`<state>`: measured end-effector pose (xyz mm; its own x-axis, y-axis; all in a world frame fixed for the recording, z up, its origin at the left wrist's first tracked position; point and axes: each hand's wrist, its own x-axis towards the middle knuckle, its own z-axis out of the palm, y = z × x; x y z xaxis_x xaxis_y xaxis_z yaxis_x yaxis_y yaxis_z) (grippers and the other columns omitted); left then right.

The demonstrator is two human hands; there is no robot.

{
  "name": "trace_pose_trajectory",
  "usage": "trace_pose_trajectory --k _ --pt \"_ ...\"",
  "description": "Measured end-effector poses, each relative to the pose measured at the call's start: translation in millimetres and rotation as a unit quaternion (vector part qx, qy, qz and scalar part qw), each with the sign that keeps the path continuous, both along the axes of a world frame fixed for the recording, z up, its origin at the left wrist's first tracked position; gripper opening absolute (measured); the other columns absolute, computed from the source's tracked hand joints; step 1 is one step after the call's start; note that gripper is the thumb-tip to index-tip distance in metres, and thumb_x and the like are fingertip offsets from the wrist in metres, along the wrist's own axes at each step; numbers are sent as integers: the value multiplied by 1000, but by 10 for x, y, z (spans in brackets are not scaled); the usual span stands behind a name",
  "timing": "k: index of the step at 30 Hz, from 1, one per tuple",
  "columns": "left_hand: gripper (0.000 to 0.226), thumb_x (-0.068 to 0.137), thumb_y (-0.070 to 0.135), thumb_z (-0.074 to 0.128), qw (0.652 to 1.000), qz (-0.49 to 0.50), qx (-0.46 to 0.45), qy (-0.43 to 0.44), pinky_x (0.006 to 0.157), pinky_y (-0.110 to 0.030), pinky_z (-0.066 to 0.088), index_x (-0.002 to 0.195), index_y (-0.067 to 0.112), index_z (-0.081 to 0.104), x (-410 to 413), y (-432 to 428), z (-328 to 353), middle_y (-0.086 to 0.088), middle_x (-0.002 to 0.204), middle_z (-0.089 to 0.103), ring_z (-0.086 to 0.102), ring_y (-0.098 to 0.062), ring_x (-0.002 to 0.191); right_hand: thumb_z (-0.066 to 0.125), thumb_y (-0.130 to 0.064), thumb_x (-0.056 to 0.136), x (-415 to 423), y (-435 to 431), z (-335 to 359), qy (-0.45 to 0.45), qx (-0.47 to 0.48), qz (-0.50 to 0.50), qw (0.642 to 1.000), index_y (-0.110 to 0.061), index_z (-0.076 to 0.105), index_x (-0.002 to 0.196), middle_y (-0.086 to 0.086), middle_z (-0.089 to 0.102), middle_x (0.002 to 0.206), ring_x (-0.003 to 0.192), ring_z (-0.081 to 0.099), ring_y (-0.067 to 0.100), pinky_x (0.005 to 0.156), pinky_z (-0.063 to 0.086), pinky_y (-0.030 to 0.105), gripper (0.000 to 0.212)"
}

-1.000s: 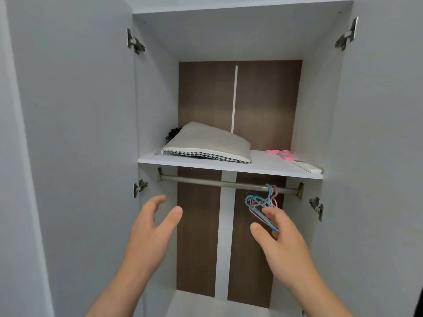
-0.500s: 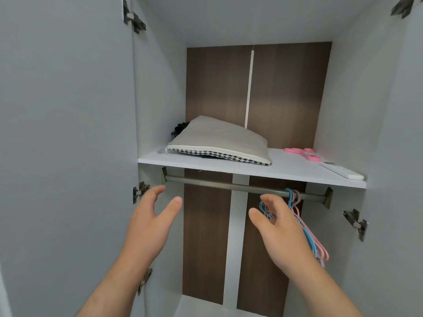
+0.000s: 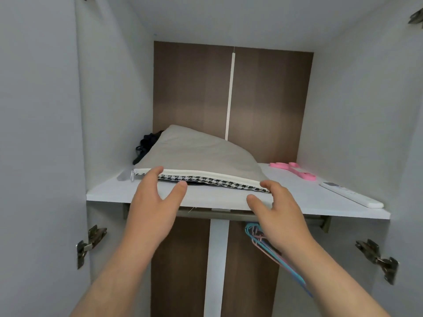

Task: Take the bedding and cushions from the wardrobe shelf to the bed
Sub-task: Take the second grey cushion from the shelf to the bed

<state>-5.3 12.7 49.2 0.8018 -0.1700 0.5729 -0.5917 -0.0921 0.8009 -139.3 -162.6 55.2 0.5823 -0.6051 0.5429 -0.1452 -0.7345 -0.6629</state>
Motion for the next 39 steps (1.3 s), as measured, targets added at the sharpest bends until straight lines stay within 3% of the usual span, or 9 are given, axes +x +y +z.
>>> trace_pose_trajectory --k 8,12,16,18,23,28,33,37,39 --pt "66 87 47 54 996 39 70 -25 100 -34 31 145 24 33 644 -411 351 5 152 35 35 -17 136 51 -44 90 534 -610 427 42 -55 -42 997 -15 42 143 7 46 146 133 40 25 103 33 36 61" --pt "68 85 49 52 989 79 124 -33 101 -39 33 143 16 37 997 -777 640 -5 148 40 38 -25 134 53 -44 87 1020 -980 626 59 -37 -43 997 -14 41 140 16 47 140 128 43 34 99 35 38 62" --pt "61 84 48 51 975 112 190 -30 89 -36 34 131 10 47 1364 -1140 828 -11 139 48 43 -32 127 50 -47 84 1555 -1323 759 102 9 -49 994 -9 46 130 19 52 133 122 47 39 91 40 40 59" --pt "62 83 50 50 962 139 232 -16 86 -37 34 129 8 48 1568 -1275 875 -14 136 49 44 -35 125 49 -50 80 1794 -1464 757 133 23 -65 989 -8 48 127 18 56 131 119 51 39 90 42 39 63" --pt "80 73 63 47 911 235 335 55 98 -43 36 134 11 45 2092 -1426 801 -14 135 49 44 -36 125 38 -73 66 2128 -1857 543 223 86 -87 967 -17 55 133 8 56 139 123 54 32 98 43 38 89" --pt "105 54 83 35 900 247 333 132 97 -45 41 133 16 52 2488 -1402 624 -8 132 56 50 -33 120 31 -79 76 2302 -2027 441 267 35 -95 958 -14 60 127 8 57 137 122 54 31 90 40 38 88" --pt "87 60 78 51 911 260 309 88 82 -38 46 119 14 53 2484 -1435 611 -6 111 64 59 -31 106 50 -71 78 2320 -2026 379 179 16 -149 972 0 45 130 14 61 127 118 56 34 82 42 36 89" --pt "44 72 57 61 944 228 234 33 65 -33 39 91 18 54 2473 -1365 594 -1 84 59 53 -27 79 56 -64 80 2263 -1953 406 113 -21 -154 981 -1 44 122 17 64 115 107 60 36 71 41 36 77" --pt "34 76 53 63 958 216 187 6 62 -33 35 78 22 48 2412 -1294 641 3 73 52 48 -25 74 59 -62 79 2196 -1871 454 64 -36 -153 985 -4 46 112 18 65 109 101 61 38 70 44 37 69"
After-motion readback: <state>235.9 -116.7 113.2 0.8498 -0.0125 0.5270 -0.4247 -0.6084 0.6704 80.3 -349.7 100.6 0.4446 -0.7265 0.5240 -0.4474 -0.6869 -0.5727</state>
